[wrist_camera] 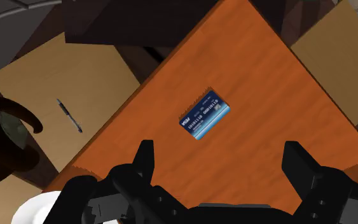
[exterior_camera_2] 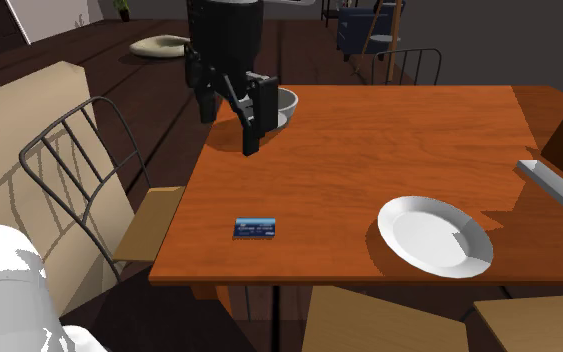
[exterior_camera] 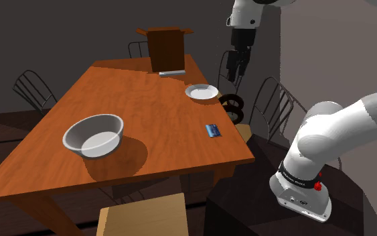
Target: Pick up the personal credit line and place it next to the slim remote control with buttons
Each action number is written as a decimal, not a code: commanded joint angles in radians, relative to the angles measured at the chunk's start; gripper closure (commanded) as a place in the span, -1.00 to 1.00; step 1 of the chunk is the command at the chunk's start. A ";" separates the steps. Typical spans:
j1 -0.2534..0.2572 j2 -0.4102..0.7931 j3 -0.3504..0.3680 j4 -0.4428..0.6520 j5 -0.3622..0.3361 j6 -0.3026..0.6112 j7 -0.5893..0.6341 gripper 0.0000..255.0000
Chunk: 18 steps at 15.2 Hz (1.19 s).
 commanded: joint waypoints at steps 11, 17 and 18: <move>-0.089 -0.276 0.369 -0.526 0.066 0.592 0.521 -1.00; -0.224 -0.165 0.755 -0.656 0.102 0.985 0.942 -1.00; -0.278 -0.131 0.838 -0.659 0.097 1.049 1.024 -1.00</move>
